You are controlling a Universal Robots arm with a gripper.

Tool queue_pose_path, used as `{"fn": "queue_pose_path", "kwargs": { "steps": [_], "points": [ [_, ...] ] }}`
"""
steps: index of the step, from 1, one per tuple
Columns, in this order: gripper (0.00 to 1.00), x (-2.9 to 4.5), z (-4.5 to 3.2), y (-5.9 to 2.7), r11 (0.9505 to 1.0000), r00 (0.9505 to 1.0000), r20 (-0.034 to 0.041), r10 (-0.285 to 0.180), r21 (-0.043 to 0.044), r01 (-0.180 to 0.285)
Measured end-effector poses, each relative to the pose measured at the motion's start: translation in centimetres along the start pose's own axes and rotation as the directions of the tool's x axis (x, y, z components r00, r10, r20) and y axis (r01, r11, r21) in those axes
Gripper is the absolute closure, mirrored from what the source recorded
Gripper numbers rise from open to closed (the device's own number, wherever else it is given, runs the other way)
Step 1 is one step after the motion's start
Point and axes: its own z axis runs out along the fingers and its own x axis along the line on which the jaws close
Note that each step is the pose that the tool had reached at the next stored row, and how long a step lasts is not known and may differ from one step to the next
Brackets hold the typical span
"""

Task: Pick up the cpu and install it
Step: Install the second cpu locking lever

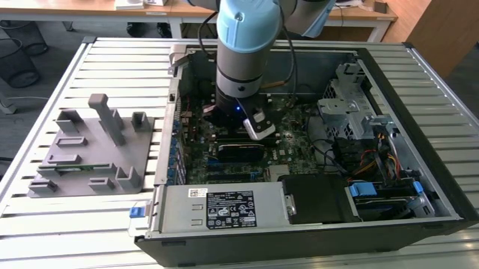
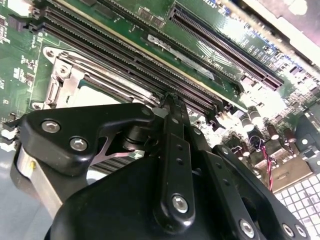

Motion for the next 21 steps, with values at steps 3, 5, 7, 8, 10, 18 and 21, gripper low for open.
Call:
{"fn": "queue_pose_path", "kwargs": {
  "steps": [3, 5, 7, 8, 10, 18, 21],
  "points": [
    [0.89, 0.07, 0.14, -0.01, 1.0, 1.0, -0.0005, 0.0, 0.0009, 0.0],
    [0.89, 0.09, 0.21, 0.03, 1.0, 1.0, -0.0004, 0.0, 0.0006, 0.0],
    [0.89, 0.09, 0.26, 0.09, 1.0, 1.0, -0.0002, 0.0, -0.0008, 0.0],
    [0.89, 0.09, 0.26, 0.13, 1.0, 1.0, -0.0002, 0.0, -0.0015, 0.0],
    [0.89, 0.1, 0.27, 0.19, 1.0, 1.0, -0.0002, 0.0, -0.0026, 0.0],
    [0.89, 0.09, 0.36, 0.3, 0.9998, 1.0, 0.0008, -0.001, -0.0186, 0.001],
    [0.89, 0.11, 0.32, 0.29, 0.9998, 1.0, 0.0001, -0.001, -0.0178, 0.001]
  ]
}}
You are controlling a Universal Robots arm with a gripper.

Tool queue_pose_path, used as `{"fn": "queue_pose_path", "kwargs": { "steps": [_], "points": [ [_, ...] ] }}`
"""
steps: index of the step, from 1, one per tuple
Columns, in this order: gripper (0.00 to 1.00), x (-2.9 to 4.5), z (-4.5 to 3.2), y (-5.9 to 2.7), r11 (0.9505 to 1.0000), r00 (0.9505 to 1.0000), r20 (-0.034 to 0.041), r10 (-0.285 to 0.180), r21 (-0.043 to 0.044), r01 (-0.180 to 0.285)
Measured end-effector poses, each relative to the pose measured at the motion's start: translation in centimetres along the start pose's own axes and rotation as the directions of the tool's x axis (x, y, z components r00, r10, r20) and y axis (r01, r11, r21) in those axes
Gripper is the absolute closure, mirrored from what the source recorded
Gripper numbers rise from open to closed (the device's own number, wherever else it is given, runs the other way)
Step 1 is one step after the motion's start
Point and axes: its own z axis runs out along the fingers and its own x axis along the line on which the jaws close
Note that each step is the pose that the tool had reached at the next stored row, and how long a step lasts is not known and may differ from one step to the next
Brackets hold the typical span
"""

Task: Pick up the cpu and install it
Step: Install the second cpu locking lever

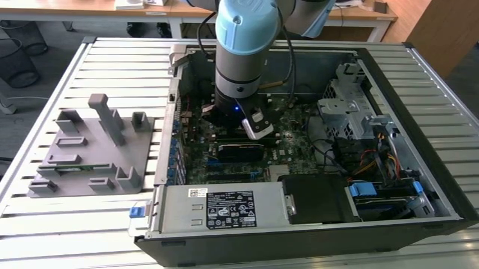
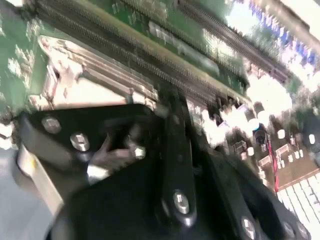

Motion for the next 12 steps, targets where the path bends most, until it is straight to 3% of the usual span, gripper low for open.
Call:
{"fn": "queue_pose_path", "kwargs": {
  "steps": [12],
  "points": [
    [0.89, 0.1, -0.83, 0.29, 1.0, 1.0, 0.0001, 0.0, 0.0007, 0.0]
  ]
}}
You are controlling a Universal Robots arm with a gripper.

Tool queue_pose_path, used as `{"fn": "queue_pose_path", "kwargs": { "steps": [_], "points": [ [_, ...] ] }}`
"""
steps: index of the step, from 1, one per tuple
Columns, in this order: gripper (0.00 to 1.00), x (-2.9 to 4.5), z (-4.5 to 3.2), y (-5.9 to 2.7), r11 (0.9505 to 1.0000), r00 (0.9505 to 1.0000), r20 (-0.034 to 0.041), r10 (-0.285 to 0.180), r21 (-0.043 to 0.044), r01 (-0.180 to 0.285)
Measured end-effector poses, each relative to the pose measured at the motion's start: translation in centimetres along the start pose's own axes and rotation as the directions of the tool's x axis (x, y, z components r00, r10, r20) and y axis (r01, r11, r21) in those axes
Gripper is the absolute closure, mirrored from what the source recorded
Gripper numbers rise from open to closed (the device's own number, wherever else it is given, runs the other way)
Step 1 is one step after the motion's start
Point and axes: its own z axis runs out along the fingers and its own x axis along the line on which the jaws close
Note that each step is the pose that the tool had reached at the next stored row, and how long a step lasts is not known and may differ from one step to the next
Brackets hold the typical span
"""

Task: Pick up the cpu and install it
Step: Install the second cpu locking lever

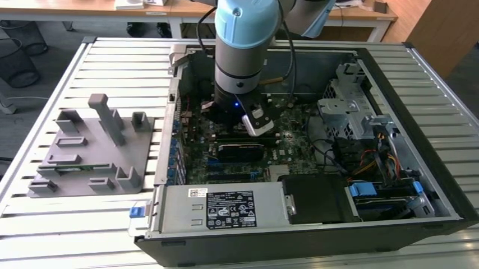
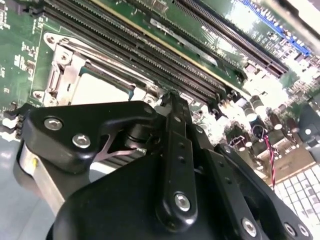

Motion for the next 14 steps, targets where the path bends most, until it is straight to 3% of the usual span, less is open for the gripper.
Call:
{"fn": "queue_pose_path", "kwargs": {
  "steps": [7, 14],
  "points": [
    [0.89, 0.02, -0.63, 0.2, 1.0, 1.0, 0.0001, 0.0, -0.0001, 0.0],
    [0.89, 0.03, -0.71, 0.22, 1.0, 1.0, 0.0, 0.0, 0.0, 0.0]
  ]
}}
